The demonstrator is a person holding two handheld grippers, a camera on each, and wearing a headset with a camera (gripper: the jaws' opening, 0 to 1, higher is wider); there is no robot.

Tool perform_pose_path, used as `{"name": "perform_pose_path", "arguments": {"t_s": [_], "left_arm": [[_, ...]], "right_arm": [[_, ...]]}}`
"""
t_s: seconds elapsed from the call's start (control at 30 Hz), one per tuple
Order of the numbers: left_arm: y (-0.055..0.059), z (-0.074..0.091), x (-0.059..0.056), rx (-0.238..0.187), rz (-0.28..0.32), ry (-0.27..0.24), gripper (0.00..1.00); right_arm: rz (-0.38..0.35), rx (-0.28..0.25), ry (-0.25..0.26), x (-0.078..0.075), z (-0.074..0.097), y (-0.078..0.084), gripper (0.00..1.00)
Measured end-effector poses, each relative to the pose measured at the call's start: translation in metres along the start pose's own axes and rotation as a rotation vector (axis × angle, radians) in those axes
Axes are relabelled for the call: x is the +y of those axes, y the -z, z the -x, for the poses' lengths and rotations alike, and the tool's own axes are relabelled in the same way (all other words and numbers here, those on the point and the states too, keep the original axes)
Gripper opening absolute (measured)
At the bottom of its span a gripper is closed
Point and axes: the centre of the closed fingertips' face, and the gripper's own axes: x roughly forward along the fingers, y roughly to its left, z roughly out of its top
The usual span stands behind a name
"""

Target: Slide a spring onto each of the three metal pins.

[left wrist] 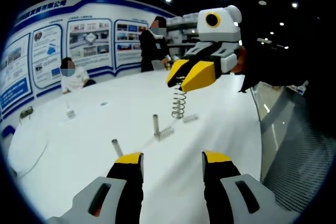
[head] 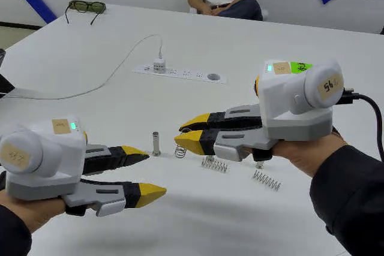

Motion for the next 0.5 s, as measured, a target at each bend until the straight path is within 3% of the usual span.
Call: {"name": "perform_pose_path", "arguments": {"t_s": [0.23, 0.5], "left_arm": [[0.003, 0.012, 0.009, -0.027, 0.034, -0.076, 0.52], [0.006, 0.017, 0.013, -0.041, 0.059, -0.124, 0.55]], "right_arm": [[0.002, -0.005, 0.023, -0.013, -0.008, -0.007, 0.12], [0.006, -0.009, 0.047, -0.030, -0.021, -0.016, 0.12]]}}
